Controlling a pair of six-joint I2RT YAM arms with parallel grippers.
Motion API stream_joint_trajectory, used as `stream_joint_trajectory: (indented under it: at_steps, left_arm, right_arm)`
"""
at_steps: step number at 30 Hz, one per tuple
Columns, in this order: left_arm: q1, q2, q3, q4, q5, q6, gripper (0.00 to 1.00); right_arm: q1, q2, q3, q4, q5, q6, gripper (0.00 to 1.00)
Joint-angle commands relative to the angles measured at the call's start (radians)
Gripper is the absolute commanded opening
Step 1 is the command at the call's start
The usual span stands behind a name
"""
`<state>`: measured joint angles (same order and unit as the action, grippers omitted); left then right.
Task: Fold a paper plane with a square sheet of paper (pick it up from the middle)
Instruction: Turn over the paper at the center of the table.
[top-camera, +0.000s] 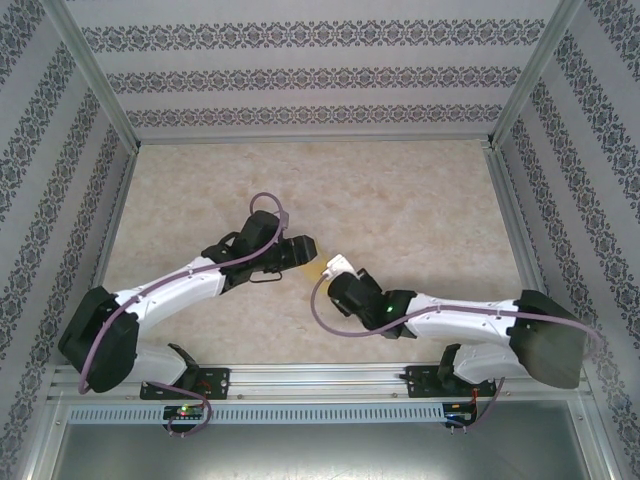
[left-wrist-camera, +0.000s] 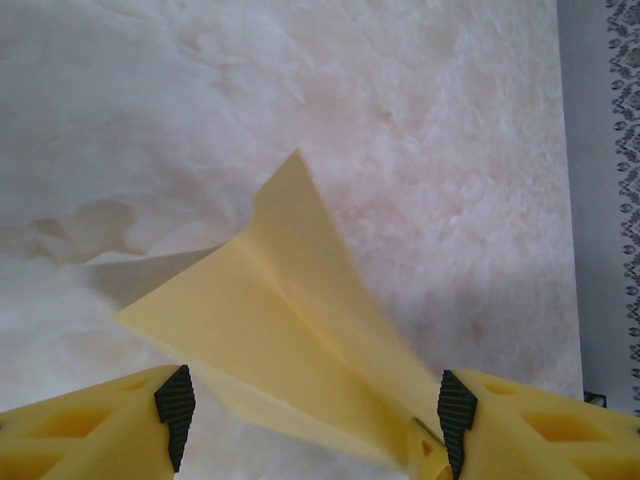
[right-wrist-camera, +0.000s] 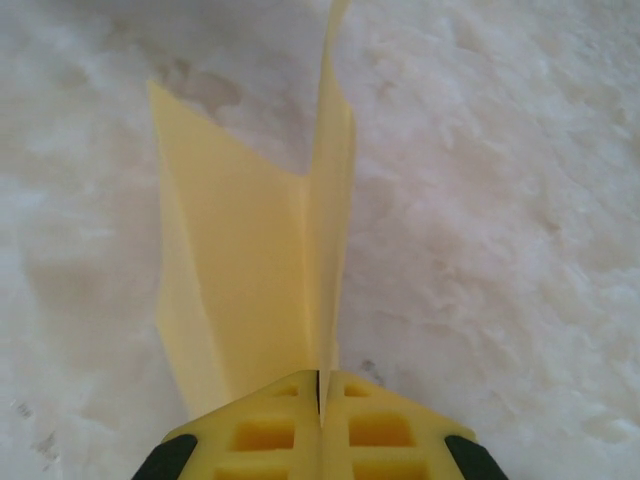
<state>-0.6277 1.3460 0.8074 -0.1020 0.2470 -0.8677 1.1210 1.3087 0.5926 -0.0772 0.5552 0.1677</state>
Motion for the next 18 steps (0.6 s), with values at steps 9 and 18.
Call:
stream_joint_trajectory:
  at_steps: [9, 18]
  left_arm:
    - [0.045, -0.101, -0.1, -0.08, -0.015, 0.017, 0.67]
    - [0.036, -0.084, -0.185, 0.095, 0.06, -0.09, 0.67]
  right_arm:
    - [0.104, 0.156, 0.055, 0.022, 0.139, 0.07, 0.0]
    - [-0.019, 0.013, 0.012, 0.073, -0.056, 0.148, 0.0]
